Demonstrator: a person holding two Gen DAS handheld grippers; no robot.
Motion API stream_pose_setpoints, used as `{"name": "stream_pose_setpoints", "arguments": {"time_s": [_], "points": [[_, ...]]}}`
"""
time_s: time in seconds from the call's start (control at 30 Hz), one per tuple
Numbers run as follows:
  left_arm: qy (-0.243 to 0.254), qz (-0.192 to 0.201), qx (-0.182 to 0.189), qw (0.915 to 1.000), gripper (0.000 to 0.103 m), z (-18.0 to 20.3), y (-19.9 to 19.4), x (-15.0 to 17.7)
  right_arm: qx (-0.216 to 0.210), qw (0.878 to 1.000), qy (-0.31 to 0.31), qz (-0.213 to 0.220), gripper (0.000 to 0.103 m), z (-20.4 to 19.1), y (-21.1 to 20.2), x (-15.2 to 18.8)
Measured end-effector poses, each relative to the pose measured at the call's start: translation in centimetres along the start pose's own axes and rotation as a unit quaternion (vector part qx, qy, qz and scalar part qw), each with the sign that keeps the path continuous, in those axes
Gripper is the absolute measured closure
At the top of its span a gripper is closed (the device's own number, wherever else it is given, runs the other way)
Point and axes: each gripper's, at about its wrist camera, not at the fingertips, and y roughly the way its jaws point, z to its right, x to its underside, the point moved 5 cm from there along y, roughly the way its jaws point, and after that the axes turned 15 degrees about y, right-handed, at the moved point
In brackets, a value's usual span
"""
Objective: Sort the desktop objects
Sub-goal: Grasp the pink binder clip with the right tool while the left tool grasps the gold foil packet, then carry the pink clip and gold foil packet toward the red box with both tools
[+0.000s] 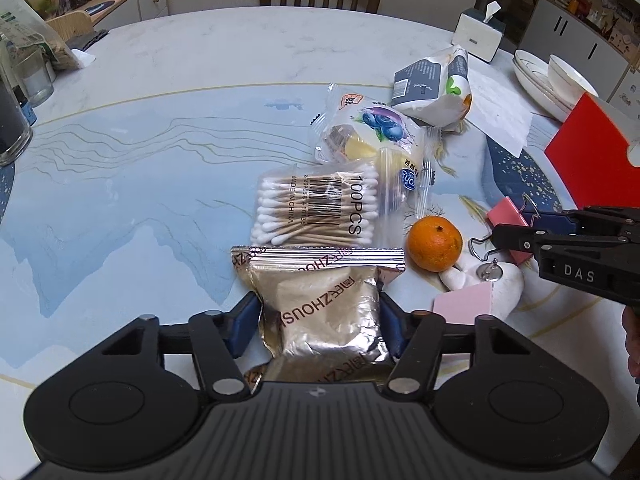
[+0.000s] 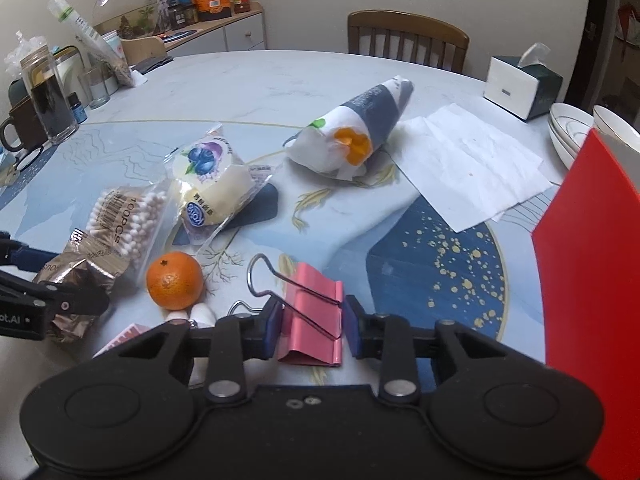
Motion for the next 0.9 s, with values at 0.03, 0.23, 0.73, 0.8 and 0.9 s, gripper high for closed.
{"name": "stream_pose_setpoints", "arguments": {"time_s": [0.03, 0.23, 0.73, 0.8, 0.9], "points": [[-0.001, 0.001, 0.001, 1.0, 0.046, 0.0, -0.1, 0.0, -0.001, 1.0, 0.003, 0.0, 0.071, 0.1, -0.1, 0.0], [-0.007, 0.008, 0.001, 0.9999, 0.05, 0.1, -0.7, 0.2, -0.002, 1.0, 0.013, 0.005, 0.072, 0.8, -1.1, 0.2], [-0.012, 0.032, 0.0, 0.9994, 0.051, 1.2, -3.9, 0.0, -0.002, 0.999, 0.028, 0.019, 0.072, 2.0, -5.8, 0.3], [-0.009, 0.037, -0.002, 0.9993, 0.051, 1.5, -4.4, -0.2, -0.004, 0.999, 0.03, 0.022, 0.071, 2.2, -6.4, 0.2], [-0.004, 0.045, -0.003, 0.999, 0.051, 2.0, -5.0, -0.6, -0.008, 0.999, 0.034, 0.028, 0.071, 2.5, -7.6, -0.1]]}}
